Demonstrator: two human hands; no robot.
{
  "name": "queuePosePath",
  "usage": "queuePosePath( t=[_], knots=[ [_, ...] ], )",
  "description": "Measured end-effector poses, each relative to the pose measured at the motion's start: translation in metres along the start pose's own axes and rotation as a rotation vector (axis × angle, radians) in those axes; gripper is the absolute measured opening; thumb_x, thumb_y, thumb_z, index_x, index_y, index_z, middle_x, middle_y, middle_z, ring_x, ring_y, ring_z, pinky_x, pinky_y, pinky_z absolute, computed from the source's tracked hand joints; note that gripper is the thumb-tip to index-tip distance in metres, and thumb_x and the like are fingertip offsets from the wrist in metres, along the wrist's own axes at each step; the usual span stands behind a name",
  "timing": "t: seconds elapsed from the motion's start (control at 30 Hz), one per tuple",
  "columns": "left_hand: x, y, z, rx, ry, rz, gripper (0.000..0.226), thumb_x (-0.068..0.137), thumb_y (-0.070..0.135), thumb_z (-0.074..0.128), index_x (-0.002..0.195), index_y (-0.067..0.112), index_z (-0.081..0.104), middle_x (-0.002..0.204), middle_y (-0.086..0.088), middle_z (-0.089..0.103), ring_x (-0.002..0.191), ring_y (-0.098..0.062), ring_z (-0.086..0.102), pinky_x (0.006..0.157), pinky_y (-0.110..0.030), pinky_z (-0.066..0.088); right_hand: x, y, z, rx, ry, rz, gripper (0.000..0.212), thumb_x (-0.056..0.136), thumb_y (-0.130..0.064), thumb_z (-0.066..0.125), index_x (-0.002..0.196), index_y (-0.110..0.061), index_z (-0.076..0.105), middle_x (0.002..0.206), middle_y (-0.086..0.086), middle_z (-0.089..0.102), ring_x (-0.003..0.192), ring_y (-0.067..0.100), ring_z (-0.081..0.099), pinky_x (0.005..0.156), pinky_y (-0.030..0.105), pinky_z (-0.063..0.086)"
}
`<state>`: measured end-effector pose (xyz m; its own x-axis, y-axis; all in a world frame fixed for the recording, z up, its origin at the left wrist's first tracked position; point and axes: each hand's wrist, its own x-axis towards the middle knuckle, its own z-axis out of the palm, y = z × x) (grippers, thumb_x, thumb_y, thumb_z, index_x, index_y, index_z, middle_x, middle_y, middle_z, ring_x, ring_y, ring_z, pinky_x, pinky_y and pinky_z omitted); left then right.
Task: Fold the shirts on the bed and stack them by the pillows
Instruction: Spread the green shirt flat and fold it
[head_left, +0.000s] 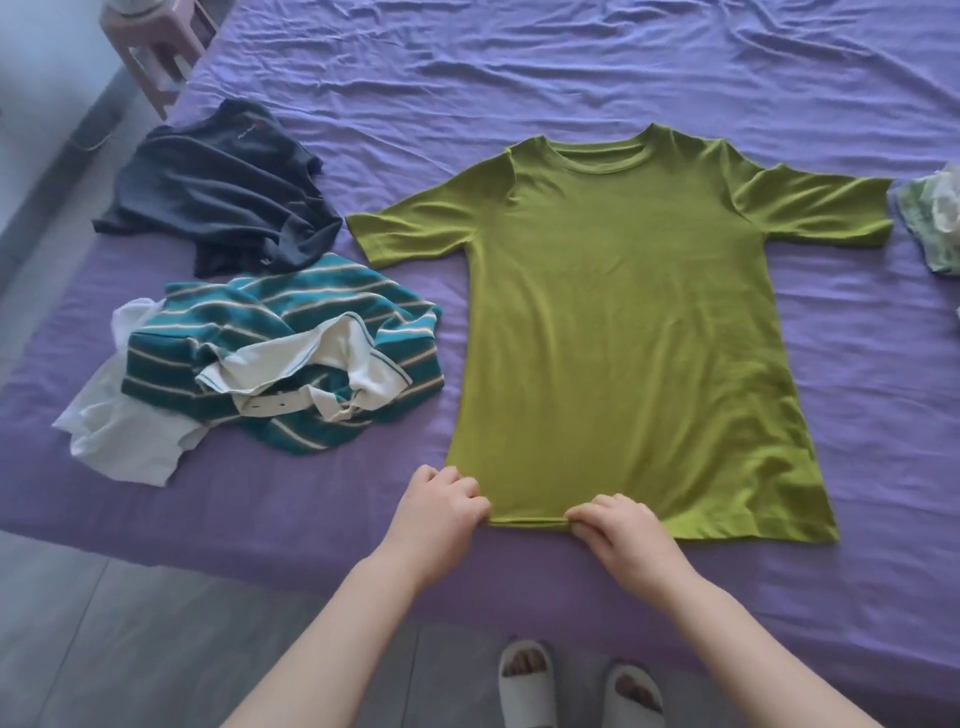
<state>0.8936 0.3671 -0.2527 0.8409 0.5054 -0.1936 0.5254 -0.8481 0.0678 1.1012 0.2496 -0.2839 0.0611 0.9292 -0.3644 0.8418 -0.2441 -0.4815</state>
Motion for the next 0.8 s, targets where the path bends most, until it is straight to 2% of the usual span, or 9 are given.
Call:
queuePosePath(
  t=[0.07,0.17,0.23,0.3,0.33,0.4,0.53,0.67,0.8],
  knots=[
    [-0.006,-0.004,-0.006,0.035,-0.043,0.000,0.005,0.051,0.026,0.064,0.048,0.023,0.062,0.050,0.010,0.053,0.053,-0.016,0.052,0.053,-0.027,0.039,-0.001,0.000,-0.004,0.040,-0.095,0.017,0.026,0.096,-0.038,0.045,0.113,-0.030,0.062,0.106,-0.007,0.060,0.105,0.014,0.053,0.089,0.027,0.039],
    [-0.002,0.002,-0.013,-0.072,-0.088,-0.094,0.024,0.062,0.035,0.047,0.063,0.026,0.069,0.067,0.010,0.062,0.071,-0.018,0.060,0.062,-0.031,0.047,0.000,0.000,-0.012,0.106,0.055,0.073,0.026,0.094,-0.034,0.051,0.115,-0.026,0.063,0.112,-0.005,0.057,0.111,0.016,0.052,0.090,0.027,0.041],
    [0.009,0.012,-0.014,-0.144,-0.121,-0.112,0.037,0.071,0.033,0.049,0.102,0.029,0.069,0.115,0.002,0.064,0.111,-0.027,0.057,0.089,-0.038,0.047,0.000,0.005,-0.021,-0.046,0.156,0.148,0.035,0.093,-0.034,0.051,0.127,-0.031,0.055,0.137,0.000,0.046,0.130,0.023,0.037,0.100,0.033,0.036],
    [0.024,0.025,-0.011,-0.229,-0.312,-0.084,0.053,0.087,0.034,0.045,0.139,0.030,0.040,0.155,-0.004,0.022,0.143,-0.028,0.016,0.114,-0.045,0.019,0.000,0.013,-0.030,-0.186,0.041,0.243,0.047,0.095,-0.044,0.043,0.141,-0.041,0.033,0.157,0.004,0.013,0.144,0.023,0.007,0.111,0.042,0.020],
    [0.032,0.031,-0.011,-0.251,-0.369,-0.074,0.056,0.091,0.037,0.042,0.145,0.031,0.027,0.159,-0.003,0.007,0.146,-0.027,0.002,0.116,-0.046,0.009,0.000,0.020,-0.033,-0.214,-0.036,0.281,0.050,0.095,-0.048,0.038,0.143,-0.044,0.024,0.158,0.003,0.000,0.145,0.023,-0.002,0.113,0.045,0.015],
    [0.052,0.047,-0.012,-0.237,-0.387,-0.044,0.058,0.095,0.044,0.038,0.148,0.032,0.017,0.159,-0.003,-0.001,0.146,-0.025,-0.006,0.117,-0.047,0.003,0.002,0.034,-0.041,-0.225,-0.149,0.315,0.052,0.095,-0.052,0.035,0.144,-0.045,0.018,0.159,0.001,-0.006,0.145,0.022,-0.005,0.114,0.046,0.014],
    [0.101,0.073,-0.024,-0.226,-0.365,-0.046,0.058,0.097,0.046,0.034,0.149,0.030,0.014,0.159,-0.003,0.001,0.146,-0.025,-0.004,0.117,-0.047,0.004,0.014,0.064,-0.070,-0.265,-0.111,0.295,0.054,0.096,-0.050,0.034,0.146,-0.041,0.016,0.159,0.001,-0.002,0.145,0.020,-0.002,0.115,0.042,0.015],
    [0.154,0.088,-0.029,-0.220,-0.343,-0.105,0.057,0.098,0.044,0.033,0.149,0.029,0.011,0.159,-0.005,-0.002,0.146,-0.026,-0.007,0.117,-0.048,0.005,0.042,0.102,-0.099,-0.342,-0.113,0.255,0.062,0.095,-0.050,0.036,0.147,-0.041,0.004,0.158,0.002,-0.010,0.145,0.024,-0.011,0.116,0.046,0.008],
    [0.217,0.096,-0.024,-0.160,-0.322,-0.151,0.077,0.092,0.058,0.038,0.148,0.035,-0.010,0.153,-0.005,-0.029,0.140,-0.029,-0.028,0.113,-0.056,-0.003,0.075,0.142,-0.126,-0.420,-0.124,0.162,0.078,0.088,-0.061,0.039,0.146,-0.039,-0.009,0.155,0.004,-0.022,0.141,0.029,-0.023,0.113,0.053,-0.007]
  ],
)
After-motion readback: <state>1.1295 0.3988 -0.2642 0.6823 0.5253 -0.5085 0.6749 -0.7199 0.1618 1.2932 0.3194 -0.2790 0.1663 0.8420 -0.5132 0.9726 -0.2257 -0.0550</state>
